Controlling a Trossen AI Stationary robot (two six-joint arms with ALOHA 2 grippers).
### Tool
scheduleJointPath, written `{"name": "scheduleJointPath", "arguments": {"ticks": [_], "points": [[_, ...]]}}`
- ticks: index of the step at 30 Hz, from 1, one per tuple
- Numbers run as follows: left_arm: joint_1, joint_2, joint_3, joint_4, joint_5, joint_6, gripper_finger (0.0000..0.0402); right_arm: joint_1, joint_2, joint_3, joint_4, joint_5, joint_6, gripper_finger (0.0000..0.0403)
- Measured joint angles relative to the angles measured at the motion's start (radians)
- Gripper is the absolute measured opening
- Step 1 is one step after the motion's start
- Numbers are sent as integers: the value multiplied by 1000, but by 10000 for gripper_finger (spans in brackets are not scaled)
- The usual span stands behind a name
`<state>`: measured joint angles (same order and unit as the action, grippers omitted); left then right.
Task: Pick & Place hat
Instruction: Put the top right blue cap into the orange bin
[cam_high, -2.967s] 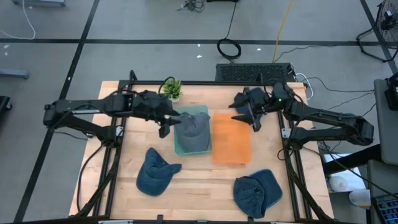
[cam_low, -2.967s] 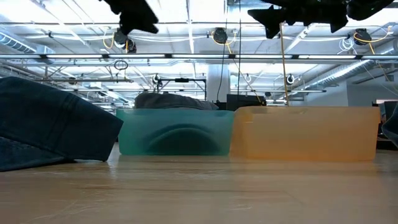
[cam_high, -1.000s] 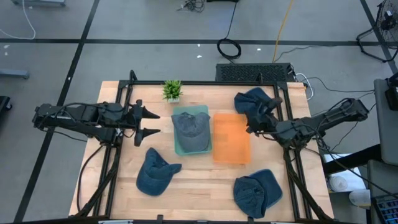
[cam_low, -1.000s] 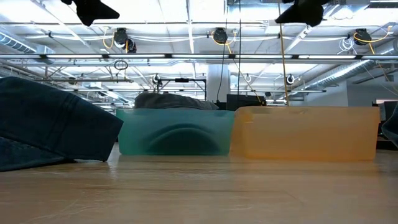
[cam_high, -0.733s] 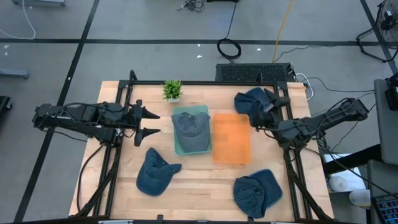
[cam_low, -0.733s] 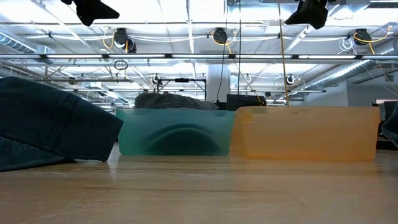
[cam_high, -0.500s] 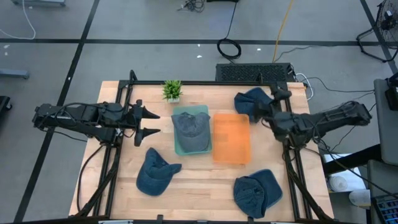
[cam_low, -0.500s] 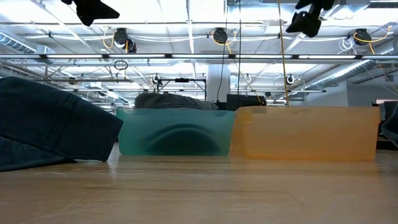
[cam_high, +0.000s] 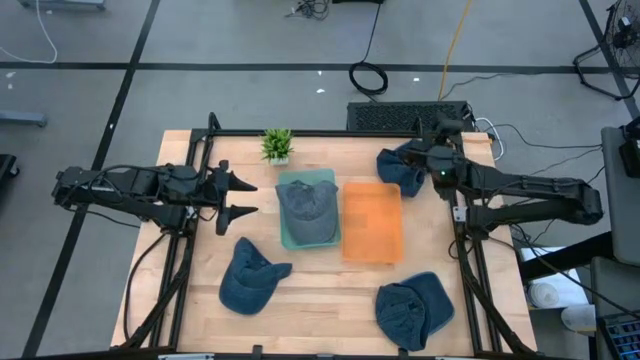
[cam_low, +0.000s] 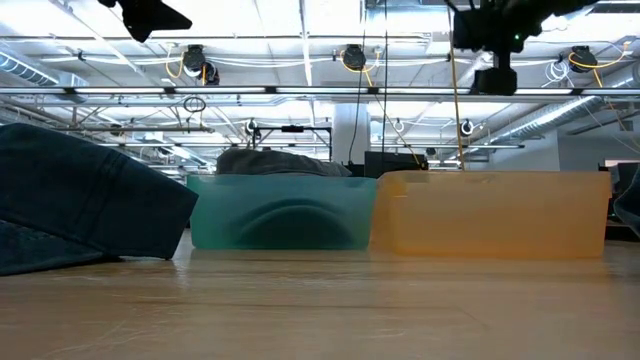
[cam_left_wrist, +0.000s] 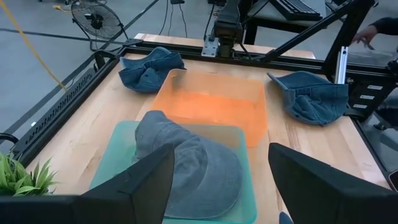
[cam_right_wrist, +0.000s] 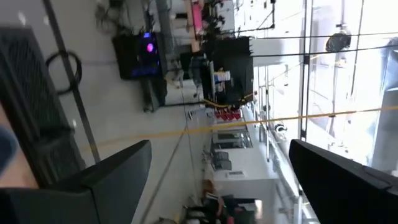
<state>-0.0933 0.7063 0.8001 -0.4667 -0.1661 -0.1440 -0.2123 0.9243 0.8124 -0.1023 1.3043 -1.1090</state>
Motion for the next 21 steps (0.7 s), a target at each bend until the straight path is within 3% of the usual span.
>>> {"name": "scheduleJointPath", "arguments": {"ticks": [8,15,18,21], "points": [[0,0,0,-2,0,-1,261,-106,-1,0,-168,-4,1,370],[0,0,0,-3,0,-2,258,-264,8,0,-366,-82,-3,370],[0,0,0,-3,0,-4,257,-344,23,0,-472,-149,20,370],[0,0,0,-3,0,-4,257,-415,40,0,-611,-313,130,370]]}}
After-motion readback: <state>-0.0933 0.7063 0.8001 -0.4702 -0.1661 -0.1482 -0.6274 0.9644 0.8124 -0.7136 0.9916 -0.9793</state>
